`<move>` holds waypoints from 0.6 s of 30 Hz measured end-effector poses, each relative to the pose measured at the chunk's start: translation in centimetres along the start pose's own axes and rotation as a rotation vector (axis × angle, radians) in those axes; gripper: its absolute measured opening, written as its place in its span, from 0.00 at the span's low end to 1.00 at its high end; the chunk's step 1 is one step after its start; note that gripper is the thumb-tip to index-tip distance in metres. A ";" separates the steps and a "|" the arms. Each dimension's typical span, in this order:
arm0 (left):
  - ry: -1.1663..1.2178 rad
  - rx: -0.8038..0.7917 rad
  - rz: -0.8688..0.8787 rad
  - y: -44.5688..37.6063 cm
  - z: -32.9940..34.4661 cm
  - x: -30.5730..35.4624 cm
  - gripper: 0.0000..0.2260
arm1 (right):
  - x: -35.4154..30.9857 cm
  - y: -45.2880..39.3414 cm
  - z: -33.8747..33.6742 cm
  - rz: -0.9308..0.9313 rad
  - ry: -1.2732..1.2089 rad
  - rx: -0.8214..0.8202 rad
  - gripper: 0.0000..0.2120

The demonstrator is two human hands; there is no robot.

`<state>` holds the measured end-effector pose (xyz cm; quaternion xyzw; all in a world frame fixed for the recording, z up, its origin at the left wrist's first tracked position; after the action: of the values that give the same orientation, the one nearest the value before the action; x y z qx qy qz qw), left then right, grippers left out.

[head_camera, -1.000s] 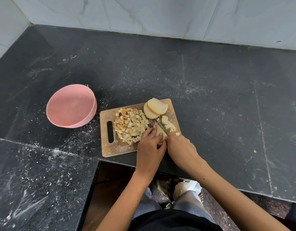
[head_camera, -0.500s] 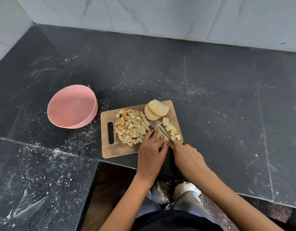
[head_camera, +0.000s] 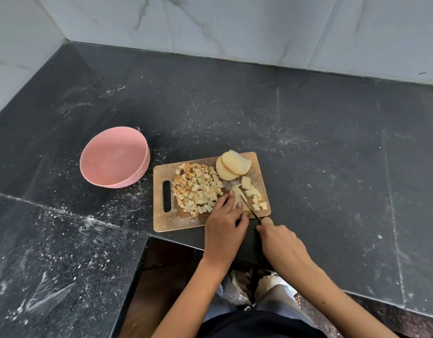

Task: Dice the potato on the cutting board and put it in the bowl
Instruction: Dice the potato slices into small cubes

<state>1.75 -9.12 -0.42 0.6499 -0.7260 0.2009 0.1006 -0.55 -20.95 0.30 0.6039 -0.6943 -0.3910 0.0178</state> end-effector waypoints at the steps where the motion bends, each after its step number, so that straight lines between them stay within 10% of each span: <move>1: 0.001 0.003 -0.002 0.0 0.0 0.1 0.10 | 0.2 0.3 0.1 -0.003 -0.006 0.002 0.10; 18: 0.035 0.034 -0.066 0.2 0.3 0.1 0.06 | 1.6 1.2 0.7 -0.007 -0.081 0.094 0.12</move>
<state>1.57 -9.28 -0.65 0.6717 -0.6987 0.2211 0.1086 -2.37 -22.00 -0.22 0.5900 -0.7101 -0.3822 -0.0402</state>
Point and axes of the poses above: each hand's wrist, its own y-axis away from the middle knuckle, its own z-axis out of the palm, x = y × z, the point moved 6 cm from there along -y, towards the middle knuckle, and after that the axes turned 13 degrees about -y, right-handed, at the moved point
